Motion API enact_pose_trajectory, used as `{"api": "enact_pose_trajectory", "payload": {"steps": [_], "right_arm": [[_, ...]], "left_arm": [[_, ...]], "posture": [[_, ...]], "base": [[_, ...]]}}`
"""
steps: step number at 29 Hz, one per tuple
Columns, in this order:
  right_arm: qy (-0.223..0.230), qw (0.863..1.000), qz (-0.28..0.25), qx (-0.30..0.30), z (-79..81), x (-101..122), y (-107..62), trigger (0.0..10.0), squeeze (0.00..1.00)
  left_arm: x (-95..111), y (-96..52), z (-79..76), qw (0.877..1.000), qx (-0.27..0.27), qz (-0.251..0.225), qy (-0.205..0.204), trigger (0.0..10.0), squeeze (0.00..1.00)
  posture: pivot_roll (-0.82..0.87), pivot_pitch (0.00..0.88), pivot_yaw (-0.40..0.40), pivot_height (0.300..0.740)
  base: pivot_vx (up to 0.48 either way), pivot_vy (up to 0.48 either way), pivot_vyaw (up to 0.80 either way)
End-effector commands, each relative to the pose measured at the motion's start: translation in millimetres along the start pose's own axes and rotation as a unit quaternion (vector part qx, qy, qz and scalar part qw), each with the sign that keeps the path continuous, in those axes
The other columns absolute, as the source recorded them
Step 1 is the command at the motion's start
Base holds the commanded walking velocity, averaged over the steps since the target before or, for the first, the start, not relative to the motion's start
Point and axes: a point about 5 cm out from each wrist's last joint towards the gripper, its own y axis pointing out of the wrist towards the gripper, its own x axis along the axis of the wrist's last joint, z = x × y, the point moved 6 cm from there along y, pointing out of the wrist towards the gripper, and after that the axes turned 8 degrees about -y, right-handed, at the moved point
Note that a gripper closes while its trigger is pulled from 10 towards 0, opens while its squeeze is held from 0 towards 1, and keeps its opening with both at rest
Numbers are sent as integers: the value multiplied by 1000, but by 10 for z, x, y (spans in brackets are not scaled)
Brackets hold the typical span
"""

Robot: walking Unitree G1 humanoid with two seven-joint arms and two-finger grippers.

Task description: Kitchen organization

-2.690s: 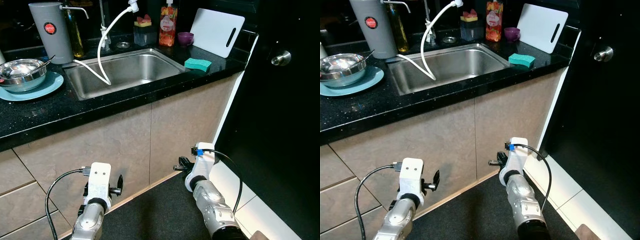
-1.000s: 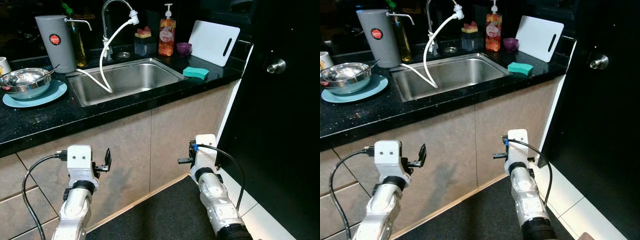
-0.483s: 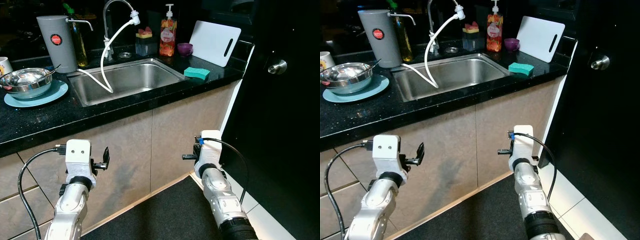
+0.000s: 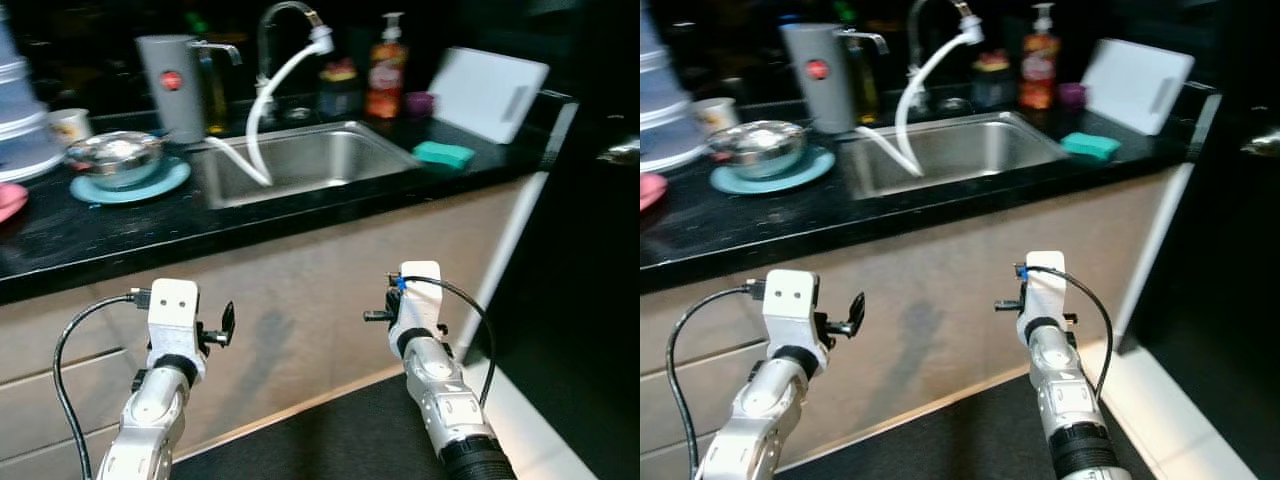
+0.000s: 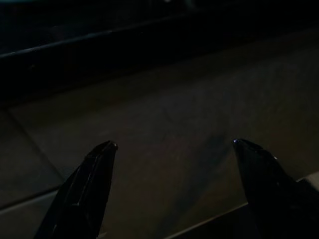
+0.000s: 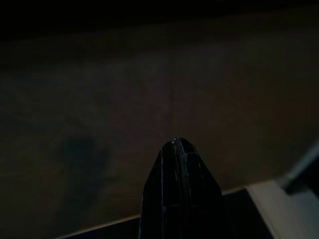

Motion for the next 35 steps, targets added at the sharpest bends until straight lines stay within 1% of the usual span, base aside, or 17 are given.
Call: {"api": "enact_pose_trajectory", "payload": {"steps": [1,7,11,16,19,22,24,26,30,32,33,35], "right_arm": [[1,1000,2,-3,-12,1,-4,10000,0],[-3,1000,4,3,21,1,-20,10000,0],[-8,1000,2,4,26,12,-27,10000,0],[-11,1000,4,3,19,7,-33,10000,0],[-2,1000,7,5,28,-5,-36,10000,0],[-18,1000,7,16,78,8,-44,10000,0],[-13,1000,8,17,89,6,-47,10000,0],[-19,1000,11,13,83,-6,-53,10000,0],[-15,1000,12,15,90,-6,-61,10000,0],[-19,1000,14,16,99,-14,-62,10000,0],[-19,1000,14,15,110,-10,-65,10000,0],[-20,1000,11,17,132,10,-67,10000,0]], "left_arm": [[-8,-5,-20,1000,-3,7,14,10000,0],[-19,-21,3,1000,3,17,19,10000,0],[-31,-38,15,999,7,25,30,10000,0],[-29,-44,-2,999,7,30,31,10000,0],[-20,-35,-11,999,6,29,25,10000,0],[-40,-23,-20,999,6,40,20,10000,0],[-36,-20,-25,999,5,41,23,10000,0],[-14,-9,-39,999,4,38,17,10000,0],[-34,-15,-42,999,4,46,15,10000,0],[-49,-5,-47,999,4,51,-1,10000,0],[-64,4,-38,998,4,60,23,10000,0],[-85,12,-51,997,2,66,31,10000,0]], "posture": [[0,19,20,740],[0,18,20,740],[1,20,19,740],[3,22,19,740],[4,23,19,740],[2,20,19,740],[2,20,19,740],[3,19,18,740],[4,16,17,740],[6,12,17,740],[6,9,18,740],[6,7,18,740]], "base": [[0,0,800],[0,0,800],[0,0,800],[0,0,800],[0,0,0],[0,0,0],[0,0,0],[0,0,0],[0,0,0],[0,0,0],[0,0,0],[0,-480,0]]}}
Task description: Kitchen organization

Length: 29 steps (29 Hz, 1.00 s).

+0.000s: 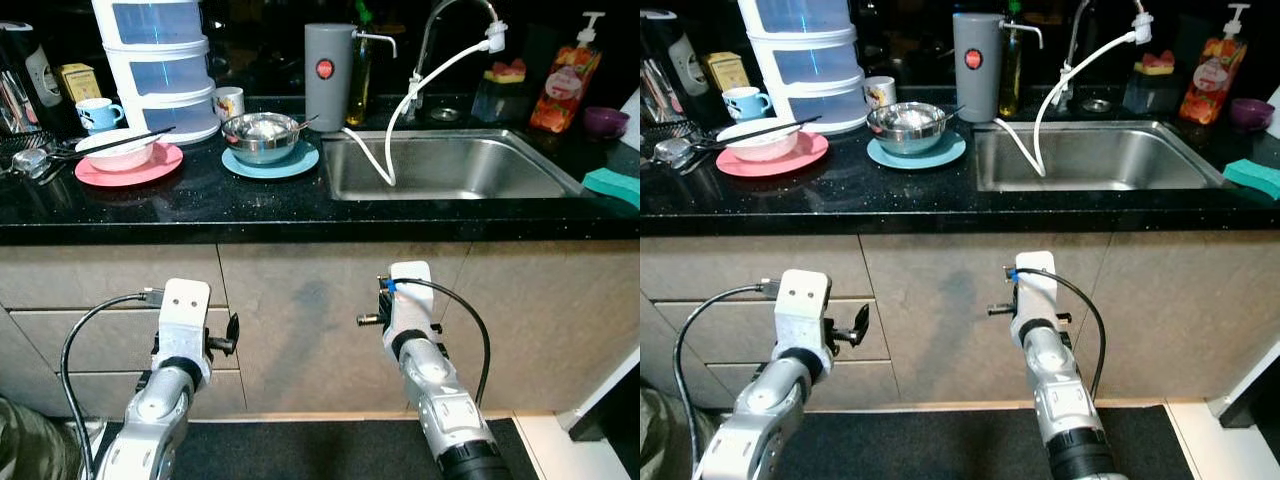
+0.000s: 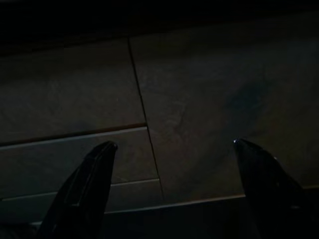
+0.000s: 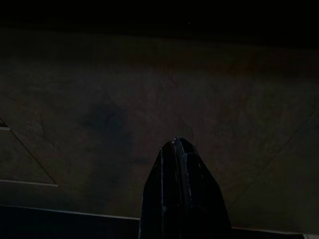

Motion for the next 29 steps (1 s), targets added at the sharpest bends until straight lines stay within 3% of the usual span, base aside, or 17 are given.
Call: {"api": "enact_pose_trajectory", "payload": {"steps": [1,5,8,13,18,20,25,29], "right_arm": [[1,1000,4,2,35,10,-10,10000,0],[-1,1000,3,5,57,25,-14,10000,0],[-2,1000,-13,7,66,79,-37,10000,0],[10,998,-68,3,41,306,-69,10000,0],[25,997,-75,2,12,382,-61,10000,0],[50,996,-76,-8,-51,427,-49,10000,0],[105,981,-165,1,-158,870,-88,10000,0],[96,972,-214,-13,-308,1133,-66,10000,0]], "left_arm": [[-45,11,6,1000,1,15,15,10000,0],[-12,15,17,1000,9,2,-30,10000,0],[5,-6,-5,999,4,-5,-41,10000,0],[155,-82,-51,999,-11,-38,-21,10000,0],[219,-112,-42,999,-9,-40,-7,10000,0],[286,-117,-54,999,-14,-51,2,10000,0],[633,-117,125,993,29,-117,9,10000,0],[916,-88,245,988,48,-146,17,10000,0]], "posture": [[4,4,19,740],[2,0,15,740],[4,0,11,740],[12,0,7,740],[12,0,6,740],[13,0,1,740],[17,8,-10,740],[31,12,-16,740]], "base": [[0,-480,0],[0,-360,0],[0,0,0],[0,0,0],[0,0,0],[0,0,0],[0,0,0],[0,0,0]]}}
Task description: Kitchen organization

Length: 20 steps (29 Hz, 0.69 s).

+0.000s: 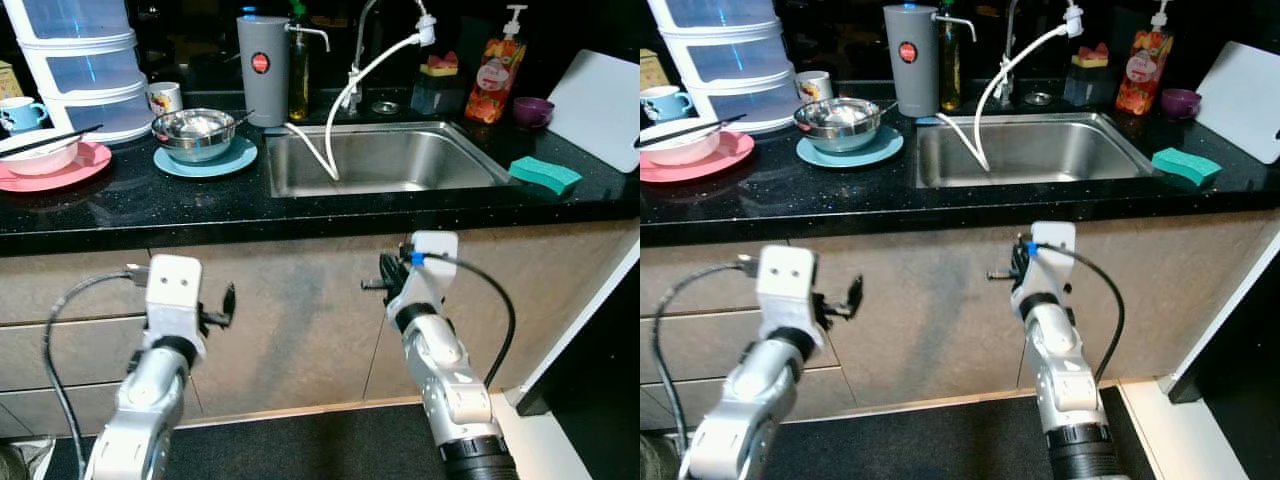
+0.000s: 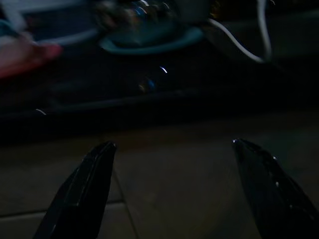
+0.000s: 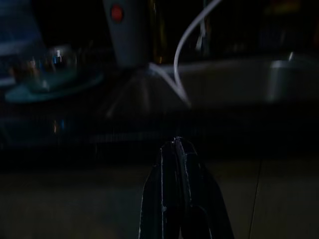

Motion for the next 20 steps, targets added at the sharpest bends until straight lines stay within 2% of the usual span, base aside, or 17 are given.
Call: {"api": "enact_pose_trajectory", "payload": {"steps": [1,2,4,6,10,14,17,20], "right_arm": [[3,1000,-20,-8,-75,101,54,10000,0],[3,1000,-22,-10,-92,123,88,10000,0],[4,1000,-22,-10,-100,131,109,10000,0],[4,1000,-30,-3,-90,191,175,10000,0],[6,999,-32,4,-75,224,211,10000,0],[46,999,-20,16,-14,228,328,10000,0],[45,999,-11,24,19,196,344,10000,0],[34,998,8,42,92,111,334,10000,0]], "left_arm": [[141,35,51,1000,4,-15,19,10000,0],[231,68,58,999,4,-27,31,10000,0],[282,92,70,999,7,-32,38,10000,0],[434,145,157,997,32,-49,40,10000,0],[512,162,187,996,39,-60,43,10000,0],[708,186,211,994,34,-92,45,10000,0],[745,183,229,994,38,-101,31,10000,0],[748,169,221,993,35,-104,39,10000,0]], "posture": [[32,10,-15,740],[31,11,-14,740],[31,11,-14,740],[33,14,-12,740],[29,18,-8,740],[31,27,-4,740],[31,30,-6,740],[32,31,-7,740]], "base": [[0,0,0],[0,0,0],[0,0,0],[0,0,0],[0,0,0],[0,0,0],[0,0,0],[0,0,0]]}}
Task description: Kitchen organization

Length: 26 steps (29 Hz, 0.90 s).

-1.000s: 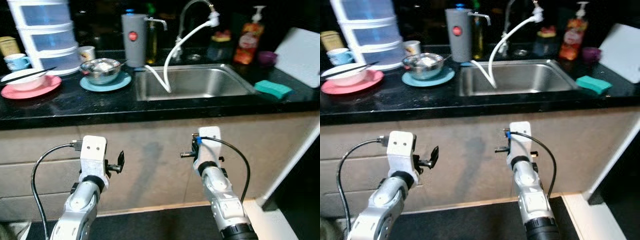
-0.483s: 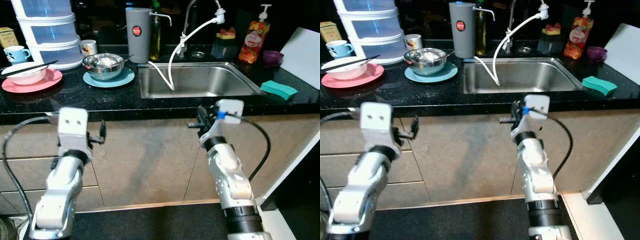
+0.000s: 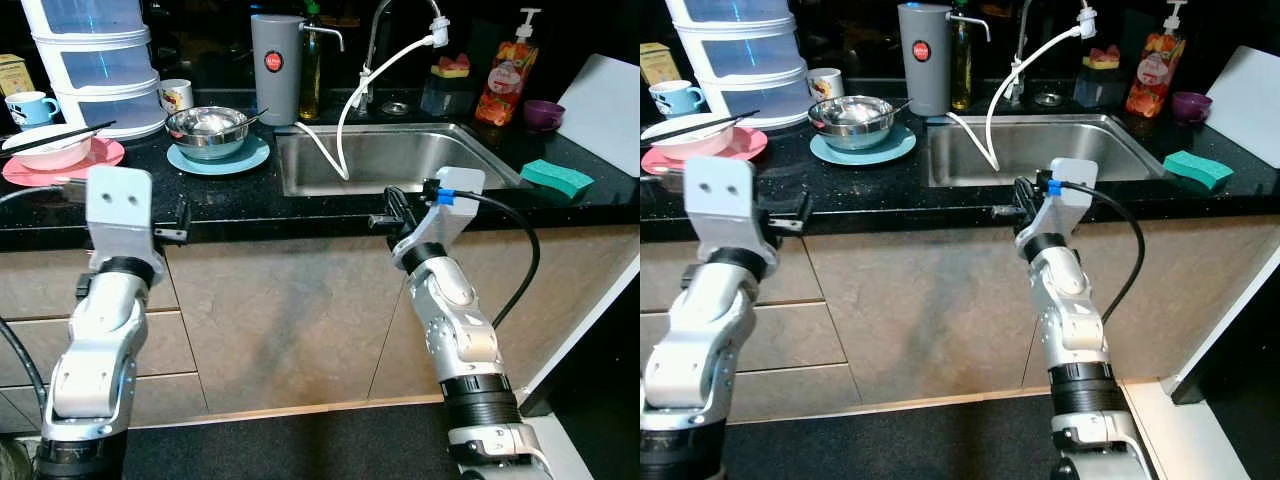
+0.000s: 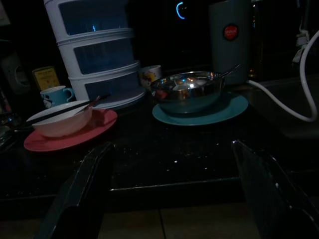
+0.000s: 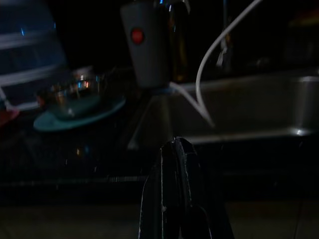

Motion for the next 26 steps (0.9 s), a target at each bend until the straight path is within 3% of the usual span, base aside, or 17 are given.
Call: {"api": "enact_pose_trajectory", "payload": {"steps": [1,12,26], "right_arm": [[-8,1000,22,18,59,-107,-18,10000,0],[-22,998,40,32,92,-218,-56,10000,0],[-18,999,35,23,68,-198,-24,10000,0]], "left_arm": [[31,-23,-16,1000,-7,-10,9,10000,0],[-5,-38,59,1000,1,-5,23,10000,0],[-3,-34,59,1000,0,-7,14,10000,0]], "posture": [[32,30,-7,740],[29,38,-6,740],[31,37,-6,740]], "base": [[0,0,0],[0,0,0],[331,0,0]]}}
